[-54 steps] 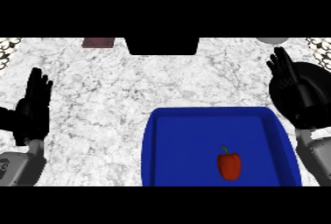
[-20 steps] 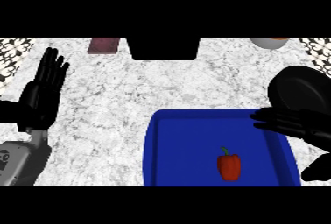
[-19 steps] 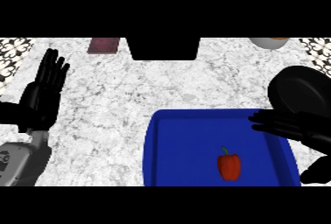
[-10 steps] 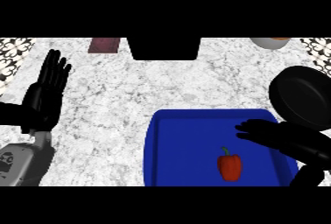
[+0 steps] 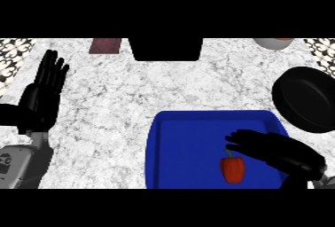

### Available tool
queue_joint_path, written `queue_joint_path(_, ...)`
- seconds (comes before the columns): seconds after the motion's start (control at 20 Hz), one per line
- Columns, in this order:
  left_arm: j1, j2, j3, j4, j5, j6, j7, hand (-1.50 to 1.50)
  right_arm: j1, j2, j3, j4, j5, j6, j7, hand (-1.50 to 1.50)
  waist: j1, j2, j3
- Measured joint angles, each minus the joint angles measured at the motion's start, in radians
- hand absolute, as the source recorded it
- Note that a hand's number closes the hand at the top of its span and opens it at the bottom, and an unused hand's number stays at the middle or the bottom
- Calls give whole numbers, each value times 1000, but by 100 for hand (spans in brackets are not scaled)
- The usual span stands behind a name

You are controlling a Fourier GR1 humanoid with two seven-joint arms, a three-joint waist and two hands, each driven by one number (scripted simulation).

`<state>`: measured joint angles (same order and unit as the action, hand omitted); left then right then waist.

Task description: Pick the bell pepper from the tray and place it in the pot

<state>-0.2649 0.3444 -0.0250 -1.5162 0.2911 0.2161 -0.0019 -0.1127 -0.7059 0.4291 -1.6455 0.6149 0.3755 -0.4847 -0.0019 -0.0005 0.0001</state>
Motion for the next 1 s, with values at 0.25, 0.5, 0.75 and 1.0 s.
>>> queue_joint_path(0.25,-10,-23,17,18,-23,-20,-1,0,7,83,2,31,96,-22,8,-150,1,0,0)
queue_joint_path(0.5,4,-36,33,-14,-38,-33,19,0,34,117,-17,52,178,-39,25,-150,1,0,0)
queue_joint_path(0.75,11,-62,42,-10,-65,-45,12,0,-9,213,-13,156,254,-52,23,-150,3,1,0)
queue_joint_path(1.0,2,-79,57,-11,-82,-56,22,0,-11,285,3,228,331,-103,-9,-150,3,0,-2)
